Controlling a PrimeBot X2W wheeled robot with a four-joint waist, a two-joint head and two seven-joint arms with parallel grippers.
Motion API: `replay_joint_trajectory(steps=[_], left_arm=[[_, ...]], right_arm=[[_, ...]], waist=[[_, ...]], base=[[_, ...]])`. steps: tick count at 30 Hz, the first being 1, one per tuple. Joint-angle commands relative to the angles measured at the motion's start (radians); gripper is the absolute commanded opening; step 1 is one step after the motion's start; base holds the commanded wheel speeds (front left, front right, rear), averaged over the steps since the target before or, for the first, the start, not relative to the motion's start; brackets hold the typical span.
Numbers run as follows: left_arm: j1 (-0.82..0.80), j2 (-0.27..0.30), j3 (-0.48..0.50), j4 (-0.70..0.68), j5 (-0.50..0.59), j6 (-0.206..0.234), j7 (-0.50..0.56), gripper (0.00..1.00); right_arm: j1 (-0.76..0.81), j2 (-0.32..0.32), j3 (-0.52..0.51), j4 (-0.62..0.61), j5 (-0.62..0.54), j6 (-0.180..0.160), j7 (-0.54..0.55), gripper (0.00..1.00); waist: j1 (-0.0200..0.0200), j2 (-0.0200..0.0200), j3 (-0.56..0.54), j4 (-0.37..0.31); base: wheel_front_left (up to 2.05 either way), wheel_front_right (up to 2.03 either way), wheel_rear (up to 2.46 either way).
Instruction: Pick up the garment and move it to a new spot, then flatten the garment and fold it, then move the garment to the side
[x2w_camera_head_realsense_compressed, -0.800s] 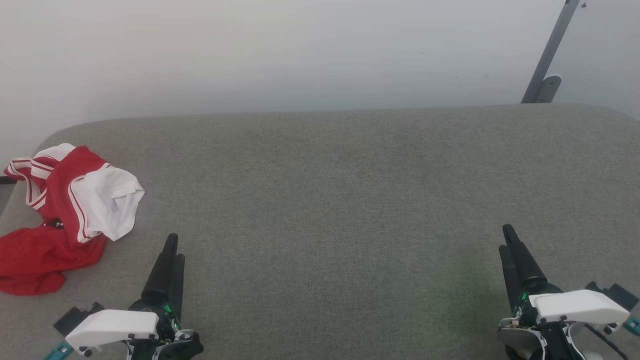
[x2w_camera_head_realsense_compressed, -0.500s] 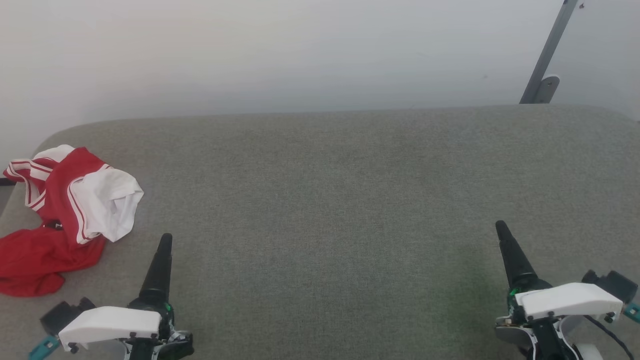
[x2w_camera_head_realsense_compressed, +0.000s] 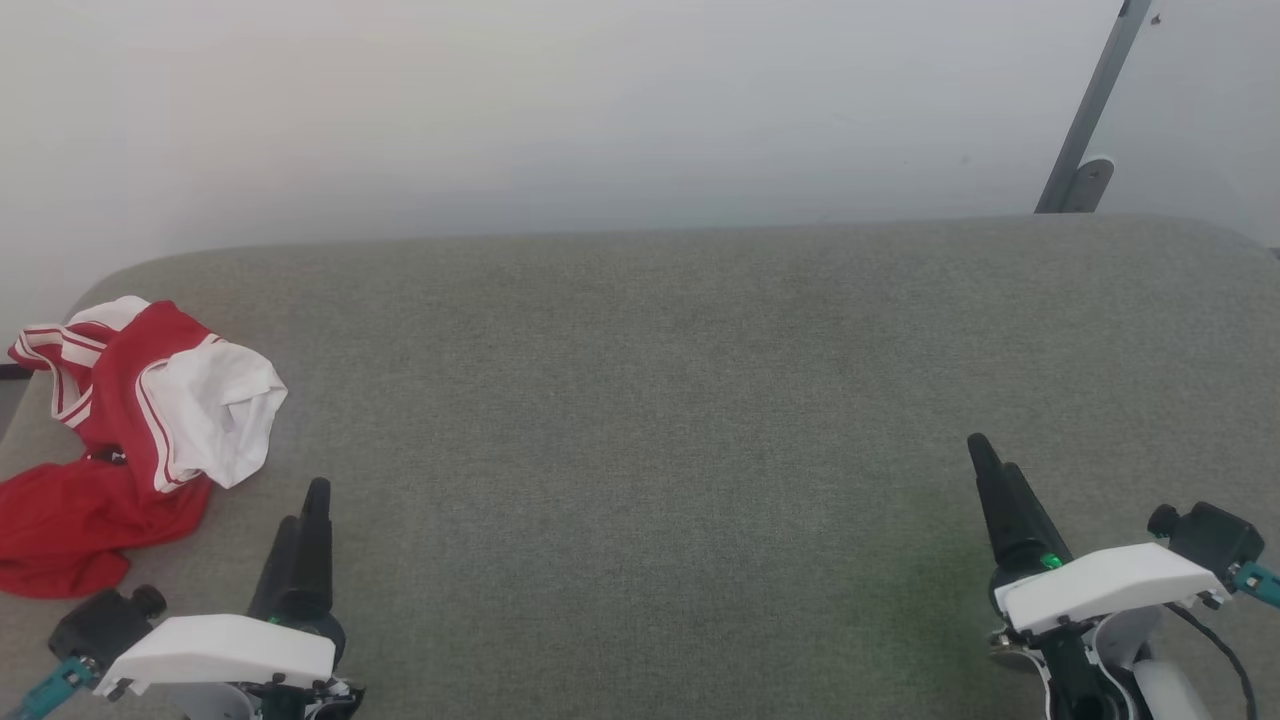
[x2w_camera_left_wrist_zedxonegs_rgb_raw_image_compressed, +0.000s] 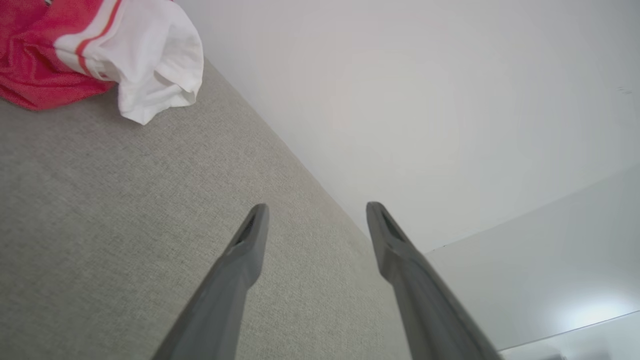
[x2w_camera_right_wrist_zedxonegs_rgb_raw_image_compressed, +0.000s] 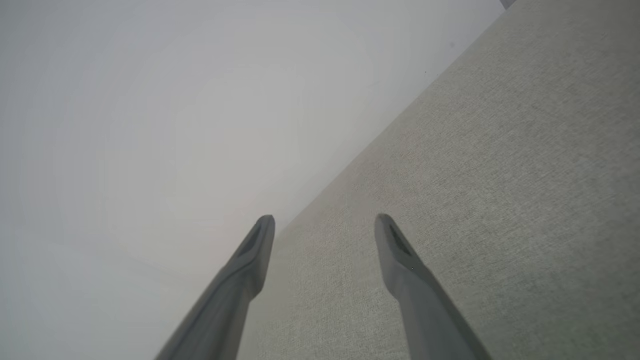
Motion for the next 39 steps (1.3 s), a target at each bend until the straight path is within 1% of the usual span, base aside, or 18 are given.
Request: replay_joint_trajectory(steps=[1,10,19,24,39], left_arm=[[-0.003,0.01,0.006,-0.017,0.036,0.001,-0.011,1.0],[-0.001,0.025,0.023,-0.009,0.186,-0.014,-0.039,1.0],[-0.003,0.022,0.054,-0.001,0.298,-0.043,-0.065,1.0],[-0.003,0.018,0.069,0.005,0.349,-0.063,-0.079,1.0],[0.01,0.02,0.084,0.007,0.486,-0.091,-0.114,1.0]], right_arm=[[-0.026,-0.01,0.007,-0.004,-0.032,0.002,-0.011,1.0],[-0.038,-0.027,0.013,0.005,-0.146,0.002,-0.026,1.0],[-0.045,-0.043,0.012,0.009,-0.243,0.002,-0.045,1.0],[-0.046,-0.048,0.008,0.008,-0.297,0.003,-0.056,1.0],[-0.045,-0.061,0.005,0.002,-0.428,0.003,-0.081,1.0]], waist=[[0.0,0.0,-0.001,0.0],[0.0,0.0,-0.004,-0.003],[0.0,0.0,-0.006,-0.006],[0.0,0.0,-0.007,-0.006],[0.0,0.0,-0.008,-0.011]], base=[[0.0,0.0,0.0],[0.0,0.0,0.0],[0.0,0.0,0.0],[0.0,0.0,0.0],[0.0,0.0,0.0]])
